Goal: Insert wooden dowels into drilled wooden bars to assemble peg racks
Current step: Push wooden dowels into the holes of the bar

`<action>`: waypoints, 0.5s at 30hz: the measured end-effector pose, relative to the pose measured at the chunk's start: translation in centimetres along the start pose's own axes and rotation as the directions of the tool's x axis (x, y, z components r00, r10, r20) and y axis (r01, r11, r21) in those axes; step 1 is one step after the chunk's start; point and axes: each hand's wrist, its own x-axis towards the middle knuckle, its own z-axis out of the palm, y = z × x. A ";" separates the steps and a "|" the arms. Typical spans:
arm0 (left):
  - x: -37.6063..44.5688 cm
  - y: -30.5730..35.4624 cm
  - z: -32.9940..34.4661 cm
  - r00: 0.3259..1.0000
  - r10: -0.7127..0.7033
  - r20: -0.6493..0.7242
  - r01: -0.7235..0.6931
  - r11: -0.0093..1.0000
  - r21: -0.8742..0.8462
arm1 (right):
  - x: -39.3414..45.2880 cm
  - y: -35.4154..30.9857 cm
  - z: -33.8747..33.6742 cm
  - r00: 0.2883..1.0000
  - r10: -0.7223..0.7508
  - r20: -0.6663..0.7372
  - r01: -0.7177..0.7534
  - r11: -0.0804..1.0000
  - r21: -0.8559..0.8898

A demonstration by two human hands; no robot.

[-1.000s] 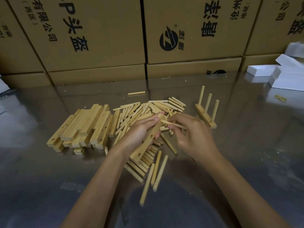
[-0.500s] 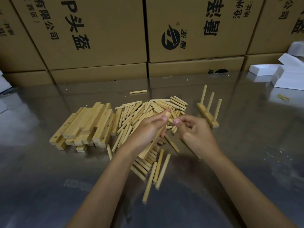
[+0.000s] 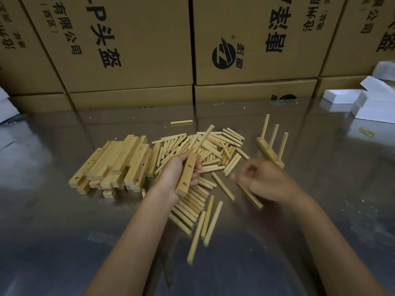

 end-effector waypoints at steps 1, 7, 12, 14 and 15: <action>0.0 0.1 -0.1 1.000 -0.011 -0.006 0.011 1.000 -0.023 | 0.1 0.4 0.1 0.999 0.036 0.022 -0.033 0.992 -0.124; 0.0 0.3 -0.5 0.999 -0.022 -0.038 0.021 1.000 -0.017 | -0.2 -1.0 1.8 0.974 -0.176 -0.142 0.166 0.983 -0.081; -0.4 -0.5 1.0 1.000 -0.002 -0.002 0.002 0.997 0.075 | -2.0 -3.9 4.0 0.828 -0.484 -0.282 0.495 0.868 -0.038; -0.6 -0.9 1.6 1.000 -0.011 0.024 0.009 0.996 0.091 | -2.2 -4.1 4.2 0.807 -0.511 -0.297 0.523 0.851 -0.045; -0.7 -1.1 1.7 0.999 -0.018 0.028 0.015 0.995 0.098 | -2.1 -4.1 4.1 0.811 -0.508 -0.291 0.523 0.852 -0.032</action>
